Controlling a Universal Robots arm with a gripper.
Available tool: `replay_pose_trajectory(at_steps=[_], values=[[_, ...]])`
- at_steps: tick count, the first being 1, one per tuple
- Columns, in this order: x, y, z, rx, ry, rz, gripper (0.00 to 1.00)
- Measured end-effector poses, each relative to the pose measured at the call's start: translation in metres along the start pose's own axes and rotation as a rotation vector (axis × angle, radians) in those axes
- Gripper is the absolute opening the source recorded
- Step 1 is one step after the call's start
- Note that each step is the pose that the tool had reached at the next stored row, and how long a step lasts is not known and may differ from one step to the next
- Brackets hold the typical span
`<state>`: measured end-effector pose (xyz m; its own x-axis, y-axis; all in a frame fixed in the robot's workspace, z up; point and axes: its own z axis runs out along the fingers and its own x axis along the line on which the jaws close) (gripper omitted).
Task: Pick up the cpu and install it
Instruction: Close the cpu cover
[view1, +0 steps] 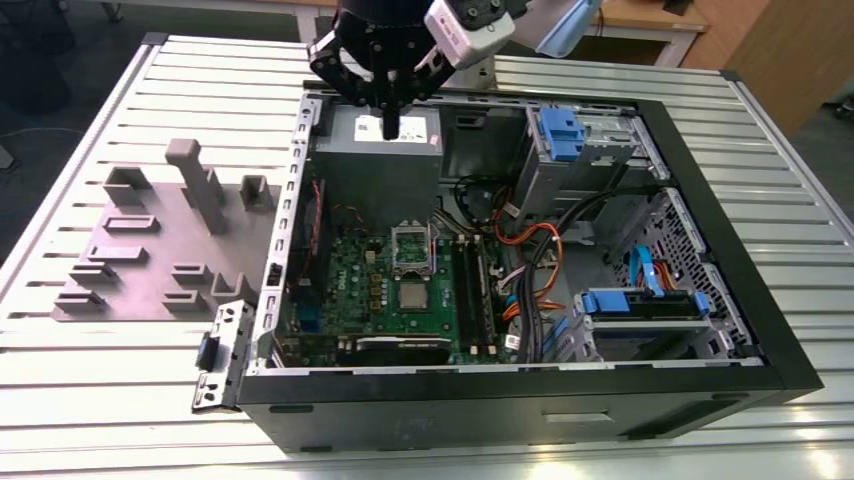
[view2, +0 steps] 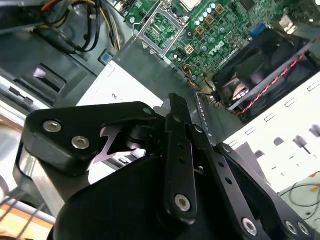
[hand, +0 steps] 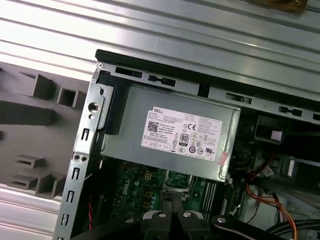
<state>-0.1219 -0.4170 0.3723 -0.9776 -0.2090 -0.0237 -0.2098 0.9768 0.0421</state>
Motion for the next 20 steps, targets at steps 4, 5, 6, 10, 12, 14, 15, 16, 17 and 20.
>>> replay_pose_trajectory(at_steps=[4,5,6,10,12,14,15,16,17,20], values=[[0.0013,-0.0057,0.0013,-0.0003,0.0006,-0.012,0.11],[0.0016,-0.0071,0.0017,-0.0004,0.0007,-0.014,0.11],[0.0019,-0.0084,0.0019,-0.0004,0.0008,-0.017,0.11],[0.0028,-0.0125,0.0034,-0.0010,0.0013,-0.032,0.11],[0.0029,-0.0127,0.0042,-0.0013,0.0024,-0.054,0.11],[0.0029,-0.0128,0.0053,-0.0021,0.0036,-0.085,0.11],[0.0029,-0.0128,0.0059,-0.0024,0.0043,-0.100,0.11],[0.0029,-0.0129,0.0063,-0.0027,0.0049,-0.114,0.11],[0.0030,-0.0132,0.0068,-0.0030,0.0053,-0.125,0.11],[0.0039,-0.0175,0.0075,-0.0033,0.0057,-0.134,0.11]])
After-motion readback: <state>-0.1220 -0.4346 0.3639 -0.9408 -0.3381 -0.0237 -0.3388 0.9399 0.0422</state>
